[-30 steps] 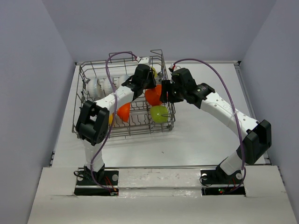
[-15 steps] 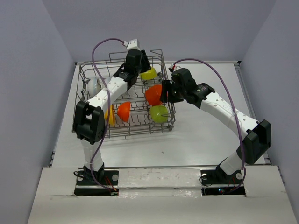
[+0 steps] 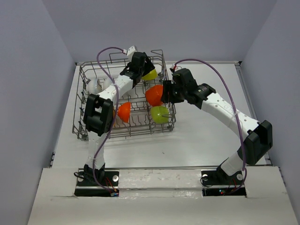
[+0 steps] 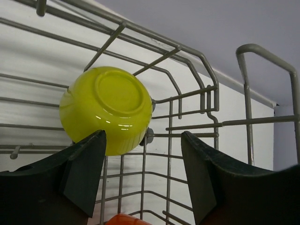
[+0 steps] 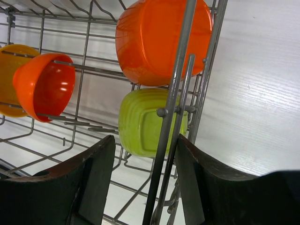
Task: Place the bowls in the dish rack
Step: Place the upside down bowl on the dish rack.
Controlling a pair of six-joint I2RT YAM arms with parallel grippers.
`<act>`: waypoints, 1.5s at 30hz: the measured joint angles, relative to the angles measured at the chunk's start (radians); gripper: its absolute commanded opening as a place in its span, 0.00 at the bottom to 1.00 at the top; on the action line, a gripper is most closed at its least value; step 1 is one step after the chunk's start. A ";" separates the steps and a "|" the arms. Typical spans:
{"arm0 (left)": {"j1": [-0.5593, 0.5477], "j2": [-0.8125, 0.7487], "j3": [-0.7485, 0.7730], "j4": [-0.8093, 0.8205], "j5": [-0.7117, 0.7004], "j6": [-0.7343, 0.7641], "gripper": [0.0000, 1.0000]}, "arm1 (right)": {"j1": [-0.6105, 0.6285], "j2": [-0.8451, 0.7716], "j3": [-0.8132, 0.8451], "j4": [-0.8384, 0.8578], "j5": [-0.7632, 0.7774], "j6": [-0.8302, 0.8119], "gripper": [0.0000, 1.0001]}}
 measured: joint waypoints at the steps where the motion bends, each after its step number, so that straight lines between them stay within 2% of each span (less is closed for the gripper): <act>1: -0.003 0.003 0.000 -0.014 -0.010 -0.030 0.75 | -0.001 0.000 0.000 0.000 -0.001 0.003 0.58; 13: -0.037 0.001 0.017 -0.045 -0.127 -0.257 0.80 | -0.007 -0.011 -0.017 0.010 -0.015 0.034 0.55; 17: -0.060 0.001 0.018 -0.071 -0.169 -0.316 0.87 | -0.006 -0.016 -0.020 0.008 -0.016 0.040 0.55; 21: -0.087 0.001 0.018 -0.098 -0.221 -0.360 0.87 | 0.001 -0.022 -0.024 0.002 -0.015 0.043 0.55; 31: -0.079 0.001 0.097 -0.154 -0.289 -0.338 0.88 | 0.074 -0.039 -0.033 -0.040 0.032 0.053 0.52; 40: -0.043 0.001 0.108 -0.165 -0.291 -0.310 0.89 | 0.158 -0.090 -0.095 -0.043 0.032 0.098 0.55; 45: -0.057 -0.003 0.053 -0.161 -0.292 -0.313 0.96 | 0.165 -0.122 -0.111 -0.048 0.037 0.116 0.57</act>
